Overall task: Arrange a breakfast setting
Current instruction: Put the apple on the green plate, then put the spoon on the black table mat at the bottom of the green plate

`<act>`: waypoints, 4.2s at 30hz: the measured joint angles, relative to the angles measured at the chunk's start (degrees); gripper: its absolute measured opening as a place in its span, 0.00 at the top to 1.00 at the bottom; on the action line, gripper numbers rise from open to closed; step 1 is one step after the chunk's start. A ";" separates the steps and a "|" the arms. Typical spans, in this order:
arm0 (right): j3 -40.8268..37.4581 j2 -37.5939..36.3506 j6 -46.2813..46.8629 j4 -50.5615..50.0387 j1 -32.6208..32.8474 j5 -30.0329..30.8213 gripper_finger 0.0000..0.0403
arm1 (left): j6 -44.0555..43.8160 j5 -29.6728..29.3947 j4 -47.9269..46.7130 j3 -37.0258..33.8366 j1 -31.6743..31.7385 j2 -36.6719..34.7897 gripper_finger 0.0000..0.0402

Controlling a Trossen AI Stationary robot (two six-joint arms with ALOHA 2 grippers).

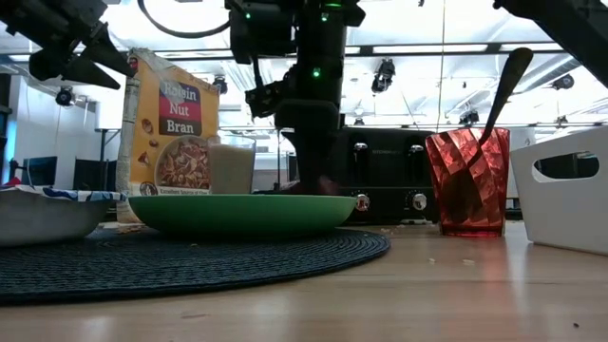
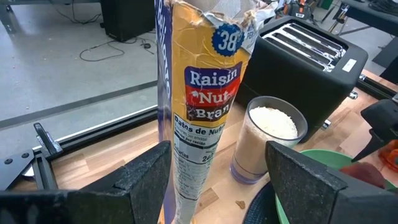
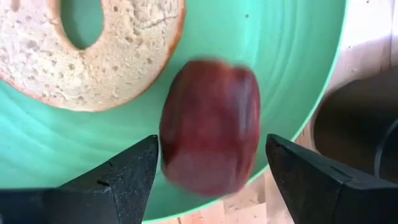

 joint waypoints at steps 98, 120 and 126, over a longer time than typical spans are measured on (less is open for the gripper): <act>-53.36 -54.44 37.31 9.97 36.39 23.50 0.98 | -7.72 0.04 -0.02 0.00 0.02 -0.02 0.40; -40.18 -56.92 35.58 1.93 36.26 28.06 0.98 | -7.69 0.02 -0.05 0.00 0.02 -0.02 0.40; -36.05 -56.94 35.21 0.91 36.26 31.13 0.98 | -7.50 0.02 -0.07 0.00 0.02 0.00 0.40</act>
